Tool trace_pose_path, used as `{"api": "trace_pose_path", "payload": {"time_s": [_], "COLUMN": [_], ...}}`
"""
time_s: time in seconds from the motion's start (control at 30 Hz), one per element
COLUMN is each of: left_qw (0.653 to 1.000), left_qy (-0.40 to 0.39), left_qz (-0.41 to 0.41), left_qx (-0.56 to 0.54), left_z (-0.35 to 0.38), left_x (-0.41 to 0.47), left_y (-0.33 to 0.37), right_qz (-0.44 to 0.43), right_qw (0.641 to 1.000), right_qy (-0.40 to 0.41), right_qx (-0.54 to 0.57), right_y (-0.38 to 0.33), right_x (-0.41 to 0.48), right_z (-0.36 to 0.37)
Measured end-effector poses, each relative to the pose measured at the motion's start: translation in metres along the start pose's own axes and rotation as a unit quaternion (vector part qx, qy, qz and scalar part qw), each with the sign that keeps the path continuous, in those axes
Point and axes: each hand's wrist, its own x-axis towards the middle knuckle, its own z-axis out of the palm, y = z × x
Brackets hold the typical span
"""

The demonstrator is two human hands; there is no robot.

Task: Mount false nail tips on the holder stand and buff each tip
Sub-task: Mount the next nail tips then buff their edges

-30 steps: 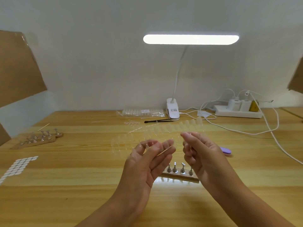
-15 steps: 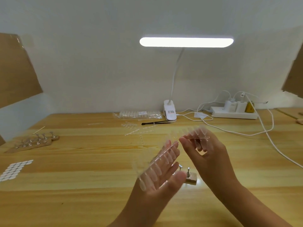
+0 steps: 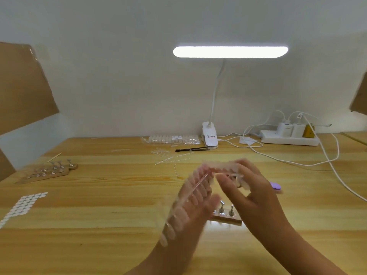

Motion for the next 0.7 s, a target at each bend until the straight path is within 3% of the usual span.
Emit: {"api": "trace_pose_path", "payload": {"time_s": [0.07,0.17,0.27,0.33,0.4,0.43,0.57,0.7], "left_qw": [0.999,0.985,0.954,0.946,0.944,0.95,0.958,0.974], "left_qy": [-0.015,-0.085,-0.141,-0.172,-0.156,-0.109,0.065,0.056], "left_qz": [-0.009,-0.058,-0.138,-0.163,-0.169,-0.168,-0.181,-0.187], "left_qx": [-0.051,-0.139,-0.225,-0.223,-0.237,-0.241,-0.212,-0.119], "left_z": [-0.01,-0.026,-0.028,-0.03,-0.035,-0.039,-0.07,-0.079], "left_x": [0.004,-0.004,-0.002,0.0,0.003,0.008,0.027,0.028], "left_y": [0.005,0.014,0.022,0.023,0.026,0.026,0.036,0.046], "right_qz": [0.144,0.312,0.354,0.355,0.357,0.367,0.344,0.317], "right_qw": [0.963,0.822,0.713,0.679,0.683,0.702,0.837,0.878], "right_qy": [-0.015,-0.098,-0.175,-0.204,-0.196,-0.17,-0.118,-0.121], "right_qx": [0.227,0.467,0.579,0.609,0.606,0.586,0.41,0.337], "right_y": [-0.007,-0.006,-0.003,-0.002,-0.004,-0.004,-0.004,-0.004], "right_x": [0.003,0.007,0.005,0.003,0.007,0.009,0.012,0.01], "right_z": [0.002,0.003,0.003,0.003,0.002,0.0,-0.007,-0.011]}}
